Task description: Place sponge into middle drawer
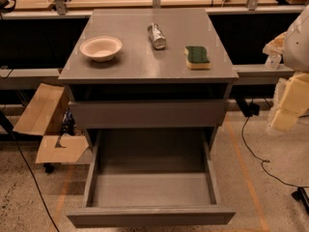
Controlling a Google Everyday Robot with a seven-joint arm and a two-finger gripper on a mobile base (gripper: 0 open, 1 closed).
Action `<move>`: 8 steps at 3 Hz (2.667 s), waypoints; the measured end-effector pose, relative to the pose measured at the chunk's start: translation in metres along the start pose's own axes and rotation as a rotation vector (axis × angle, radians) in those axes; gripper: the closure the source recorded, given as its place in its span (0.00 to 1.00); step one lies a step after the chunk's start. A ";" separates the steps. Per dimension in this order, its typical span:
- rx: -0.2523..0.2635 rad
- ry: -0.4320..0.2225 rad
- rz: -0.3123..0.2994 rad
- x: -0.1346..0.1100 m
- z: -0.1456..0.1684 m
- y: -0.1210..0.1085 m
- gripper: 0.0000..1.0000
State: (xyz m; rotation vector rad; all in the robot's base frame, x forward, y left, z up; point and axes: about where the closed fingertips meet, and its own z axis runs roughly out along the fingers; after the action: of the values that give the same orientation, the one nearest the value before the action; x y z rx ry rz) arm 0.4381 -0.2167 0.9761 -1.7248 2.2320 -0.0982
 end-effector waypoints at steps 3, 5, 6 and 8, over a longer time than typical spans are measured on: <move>0.090 -0.277 0.200 -0.027 0.022 -0.036 0.00; 0.176 -0.610 0.361 -0.063 0.062 -0.124 0.00; 0.188 -0.700 0.398 -0.076 0.082 -0.165 0.00; 0.171 -0.743 0.438 -0.087 0.109 -0.204 0.00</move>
Offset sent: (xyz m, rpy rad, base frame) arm 0.0406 0.0161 0.0004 0.2939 -0.1563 -0.1738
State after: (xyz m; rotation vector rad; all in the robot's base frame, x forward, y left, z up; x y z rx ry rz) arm 0.6794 -0.1737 0.9413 -0.9252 1.8875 0.3776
